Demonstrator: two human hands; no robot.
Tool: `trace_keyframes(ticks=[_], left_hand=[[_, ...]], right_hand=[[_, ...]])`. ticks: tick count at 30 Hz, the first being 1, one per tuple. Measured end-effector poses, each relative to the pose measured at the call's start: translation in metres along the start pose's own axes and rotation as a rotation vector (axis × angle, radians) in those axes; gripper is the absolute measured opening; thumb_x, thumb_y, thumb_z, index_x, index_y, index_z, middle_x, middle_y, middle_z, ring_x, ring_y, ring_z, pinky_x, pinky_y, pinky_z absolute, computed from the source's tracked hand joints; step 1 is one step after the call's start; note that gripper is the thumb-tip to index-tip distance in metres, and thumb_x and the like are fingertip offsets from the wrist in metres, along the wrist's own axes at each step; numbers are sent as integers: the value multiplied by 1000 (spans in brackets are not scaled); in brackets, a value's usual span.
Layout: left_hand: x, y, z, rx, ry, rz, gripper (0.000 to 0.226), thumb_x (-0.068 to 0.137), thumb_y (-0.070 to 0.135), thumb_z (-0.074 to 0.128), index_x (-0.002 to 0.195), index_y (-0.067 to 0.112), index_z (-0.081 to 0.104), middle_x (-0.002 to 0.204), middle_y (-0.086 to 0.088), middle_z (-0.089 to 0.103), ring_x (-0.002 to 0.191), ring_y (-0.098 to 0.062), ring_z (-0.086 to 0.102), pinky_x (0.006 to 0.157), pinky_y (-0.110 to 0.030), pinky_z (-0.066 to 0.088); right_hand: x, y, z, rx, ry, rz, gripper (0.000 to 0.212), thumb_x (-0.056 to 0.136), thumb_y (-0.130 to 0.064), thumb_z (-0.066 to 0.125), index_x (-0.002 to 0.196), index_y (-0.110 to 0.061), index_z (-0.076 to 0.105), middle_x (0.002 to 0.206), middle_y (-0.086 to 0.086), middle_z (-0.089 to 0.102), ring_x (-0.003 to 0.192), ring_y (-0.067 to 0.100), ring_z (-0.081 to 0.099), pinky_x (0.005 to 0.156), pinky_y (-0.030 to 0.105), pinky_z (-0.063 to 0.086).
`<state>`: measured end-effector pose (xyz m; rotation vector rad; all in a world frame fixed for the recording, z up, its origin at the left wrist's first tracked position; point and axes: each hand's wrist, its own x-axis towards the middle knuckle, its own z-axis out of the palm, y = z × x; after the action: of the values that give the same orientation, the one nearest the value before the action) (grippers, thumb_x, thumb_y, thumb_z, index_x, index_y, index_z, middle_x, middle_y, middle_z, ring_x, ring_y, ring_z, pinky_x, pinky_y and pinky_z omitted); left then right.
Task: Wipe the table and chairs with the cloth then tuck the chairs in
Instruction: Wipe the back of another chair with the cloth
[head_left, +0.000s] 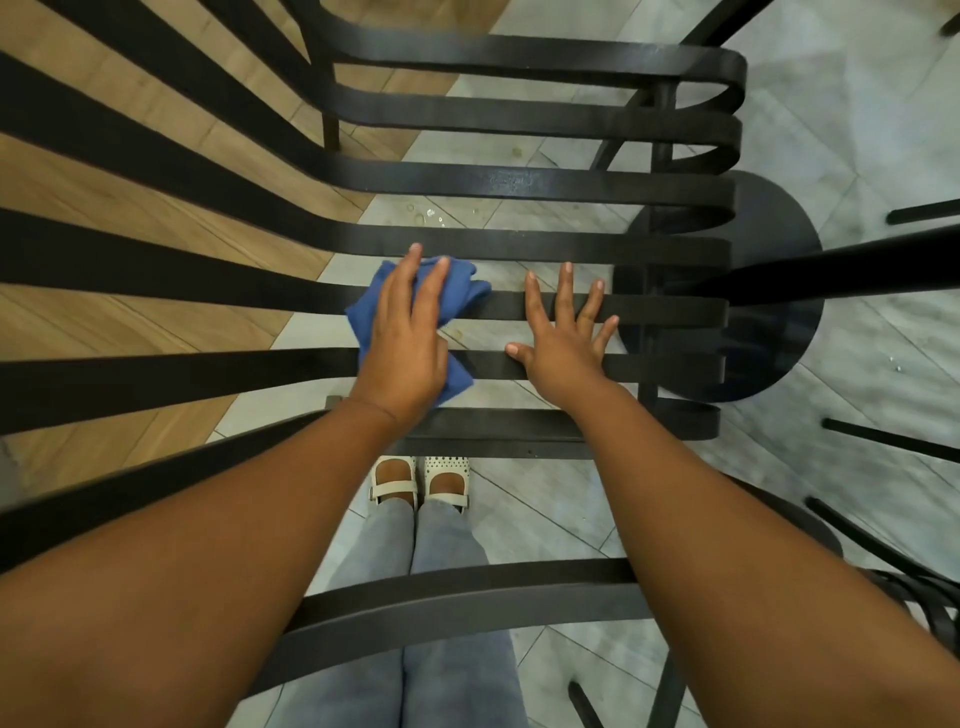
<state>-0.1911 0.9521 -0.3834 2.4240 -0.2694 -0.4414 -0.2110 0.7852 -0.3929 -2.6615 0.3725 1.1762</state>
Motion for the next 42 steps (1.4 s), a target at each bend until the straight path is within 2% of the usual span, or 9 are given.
trace_keyframes(ticks=[4, 7, 11, 18, 22, 30, 35, 38, 42], left_hand=[[11, 9, 44, 338, -225, 58, 71, 96, 13, 40, 148, 14, -9, 156, -10, -16, 142, -32, -16, 112, -43, -14], [17, 8, 57, 348, -197, 177, 73, 93, 13, 42, 149, 20, -4, 158, -4, -8, 143, -28, -13, 111, -39, -16], [24, -18, 36, 369, -188, 182, 71, 90, 10, 48, 150, 23, 12, 156, -6, 14, 143, -28, 6, 114, -39, -5], [21, -47, -6, 305, -248, 9, 93, 73, 12, 77, 147, 12, 23, 154, -13, 20, 142, -34, 10, 113, -41, 2], [22, -7, -13, -117, 17, -224, 58, 83, -9, 47, 138, 7, 41, 138, -19, 44, 127, -34, 40, 105, -37, 29], [7, 21, -50, -436, -138, -346, 46, 95, -3, 35, 138, 13, 37, 136, -11, 43, 119, -18, 46, 91, -18, 36], [9, 22, -81, -626, -402, -504, 43, 97, 3, 32, 137, 21, 36, 119, -10, 53, 104, -20, 55, 88, -29, 47], [17, 35, -99, -712, -446, -590, 29, 100, 14, 34, 127, 17, 46, 103, -6, 56, 100, -20, 55, 81, -25, 46], [23, 37, -117, -737, -428, -656, 39, 99, 34, 39, 136, 20, 40, 122, -5, 52, 114, -23, 52, 95, -31, 42]], right_hand=[[0, 0, 3, 8, 0, 11, 80, 97, -44, 41, 145, -33, -21, 149, 7, -38, 134, 40, -34, 107, 61, -13], [2, 0, 7, 19, 17, 12, 79, 97, -46, 41, 145, -35, -21, 149, 5, -37, 134, 39, -35, 107, 61, -14], [3, 2, 5, 6, 8, 2, 80, 97, -46, 40, 145, -34, -22, 148, 6, -39, 134, 39, -35, 106, 61, -16], [-2, 2, 3, -3, 36, -11, 78, 97, -47, 39, 146, -31, -20, 151, 8, -35, 136, 39, -31, 108, 60, -13], [-13, -15, -9, 46, 11, 22, 78, 98, -30, 47, 150, -24, -11, 154, 12, -25, 140, 37, -23, 113, 57, -4], [-70, -76, -50, 1238, -444, -184, 96, 81, 14, 52, 151, -26, 0, 151, -2, 26, 135, 16, 34, 108, 35, 35], [-74, -98, -48, 1126, -361, -192, 105, 77, 6, 68, 150, -33, 2, 152, 2, 32, 136, 21, 36, 111, 40, 33], [-78, -112, -54, 1094, -182, -94, 83, 84, 7, 57, 149, -29, 20, 142, 2, 44, 129, 18, 42, 106, 31, 36], [-84, -127, -66, 1521, -97, 169, 59, 85, 9, 42, 137, -18, 45, 134, 15, 52, 119, 31, 52, 101, 42, 43]])
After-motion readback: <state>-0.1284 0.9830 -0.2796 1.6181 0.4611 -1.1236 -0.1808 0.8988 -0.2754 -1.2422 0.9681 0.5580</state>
